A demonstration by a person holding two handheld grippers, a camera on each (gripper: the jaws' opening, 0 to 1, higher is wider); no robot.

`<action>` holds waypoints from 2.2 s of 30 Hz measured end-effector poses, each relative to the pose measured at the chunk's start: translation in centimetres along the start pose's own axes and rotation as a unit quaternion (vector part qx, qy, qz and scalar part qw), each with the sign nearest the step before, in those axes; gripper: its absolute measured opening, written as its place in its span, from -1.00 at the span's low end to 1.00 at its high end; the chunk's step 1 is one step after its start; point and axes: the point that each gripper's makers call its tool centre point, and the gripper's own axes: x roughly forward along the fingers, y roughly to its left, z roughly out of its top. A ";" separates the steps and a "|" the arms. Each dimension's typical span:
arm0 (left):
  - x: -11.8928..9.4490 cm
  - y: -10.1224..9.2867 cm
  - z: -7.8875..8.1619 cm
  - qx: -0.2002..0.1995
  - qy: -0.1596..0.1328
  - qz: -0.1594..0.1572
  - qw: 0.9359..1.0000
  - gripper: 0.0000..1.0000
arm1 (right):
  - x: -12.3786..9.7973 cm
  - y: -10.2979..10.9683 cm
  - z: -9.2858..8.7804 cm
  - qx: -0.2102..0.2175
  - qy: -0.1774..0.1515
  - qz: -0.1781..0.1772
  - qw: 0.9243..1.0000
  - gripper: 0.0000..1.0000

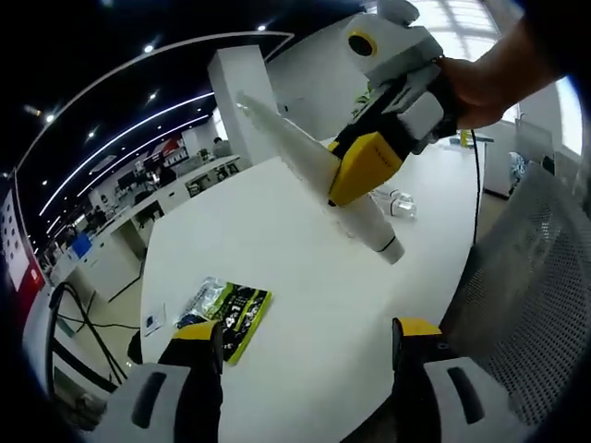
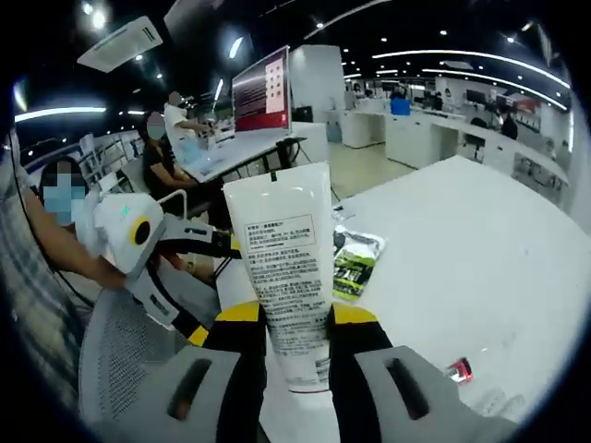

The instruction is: Arrange the skincare products in the storage area until every visible bottle or jar stands upright without overlapping.

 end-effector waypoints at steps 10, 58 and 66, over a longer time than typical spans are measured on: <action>0.2 -0.4 -0.8 -0.006 0.020 -0.012 1.000 0.53 | -0.5 1.0 -0.7 0.024 -0.019 0.030 0.999 -0.56; -3.2 -1.3 11.5 -0.421 -0.260 -0.139 0.858 0.99 | -6.1 0.3 5.0 0.009 -0.177 0.085 0.981 -0.52; -2.9 -4.6 10.6 -0.336 -0.222 -0.184 0.897 0.64 | -6.9 0.6 5.5 0.019 -0.191 0.086 0.978 -0.52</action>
